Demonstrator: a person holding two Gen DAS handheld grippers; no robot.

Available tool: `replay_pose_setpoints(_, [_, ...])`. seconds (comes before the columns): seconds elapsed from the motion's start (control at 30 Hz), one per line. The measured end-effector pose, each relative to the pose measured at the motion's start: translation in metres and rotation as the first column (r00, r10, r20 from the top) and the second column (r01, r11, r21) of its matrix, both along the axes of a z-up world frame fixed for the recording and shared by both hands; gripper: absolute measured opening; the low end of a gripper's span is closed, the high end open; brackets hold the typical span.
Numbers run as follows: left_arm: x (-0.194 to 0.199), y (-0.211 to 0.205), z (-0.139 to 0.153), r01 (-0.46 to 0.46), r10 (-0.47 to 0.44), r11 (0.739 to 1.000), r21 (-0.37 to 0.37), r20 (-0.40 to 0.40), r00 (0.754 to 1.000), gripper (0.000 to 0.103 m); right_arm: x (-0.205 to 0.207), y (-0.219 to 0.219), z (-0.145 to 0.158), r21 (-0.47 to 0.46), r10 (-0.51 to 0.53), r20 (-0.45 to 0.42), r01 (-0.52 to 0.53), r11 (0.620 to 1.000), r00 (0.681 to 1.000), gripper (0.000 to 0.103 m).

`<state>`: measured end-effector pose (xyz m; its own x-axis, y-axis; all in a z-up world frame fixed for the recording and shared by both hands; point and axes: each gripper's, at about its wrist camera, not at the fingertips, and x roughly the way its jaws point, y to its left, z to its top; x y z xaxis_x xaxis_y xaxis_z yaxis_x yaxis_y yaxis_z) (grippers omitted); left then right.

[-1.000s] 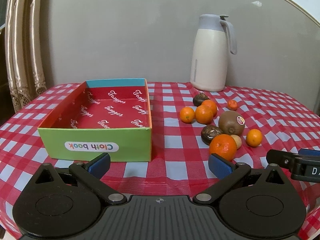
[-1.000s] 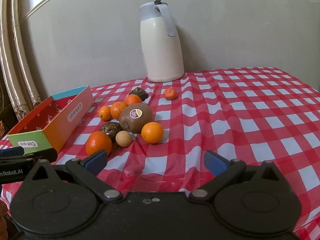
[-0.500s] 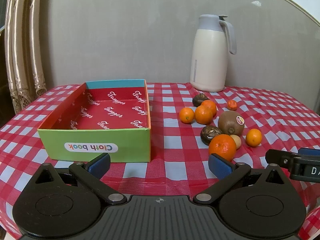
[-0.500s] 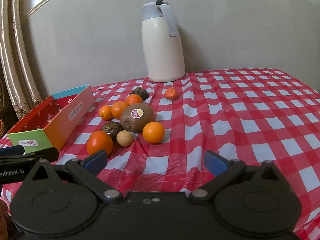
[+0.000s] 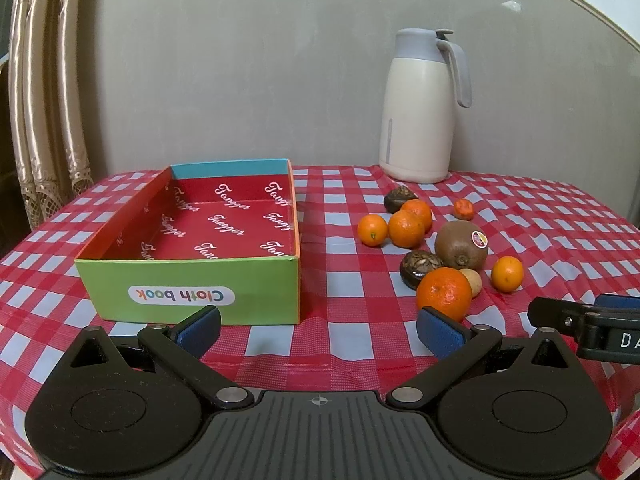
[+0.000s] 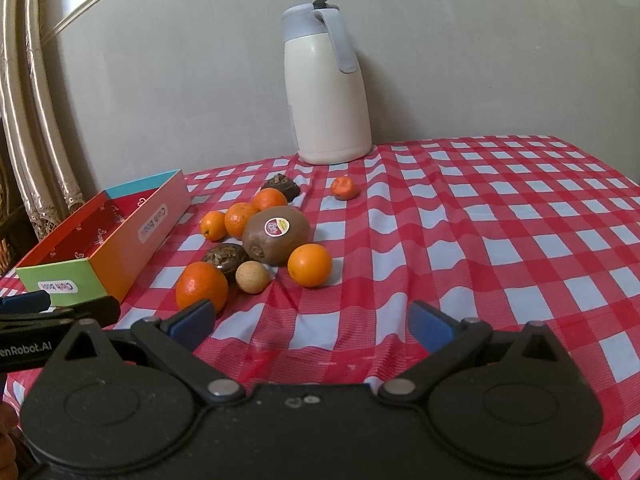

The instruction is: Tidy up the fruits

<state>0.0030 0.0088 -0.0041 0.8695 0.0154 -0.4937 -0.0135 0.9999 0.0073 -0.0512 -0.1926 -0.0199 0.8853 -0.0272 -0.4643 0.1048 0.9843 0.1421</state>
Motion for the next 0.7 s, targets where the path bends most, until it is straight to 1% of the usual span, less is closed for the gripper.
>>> replay_pose_setpoints(0.7, [-0.0018, -0.0005, 0.0015, 0.009, -0.009, 1.000, 0.011, 0.010, 1.000, 0.103, -0.0002, -0.0007, 0.0003, 0.009, -0.005, 0.002, 0.005, 1.000, 1.000, 0.103])
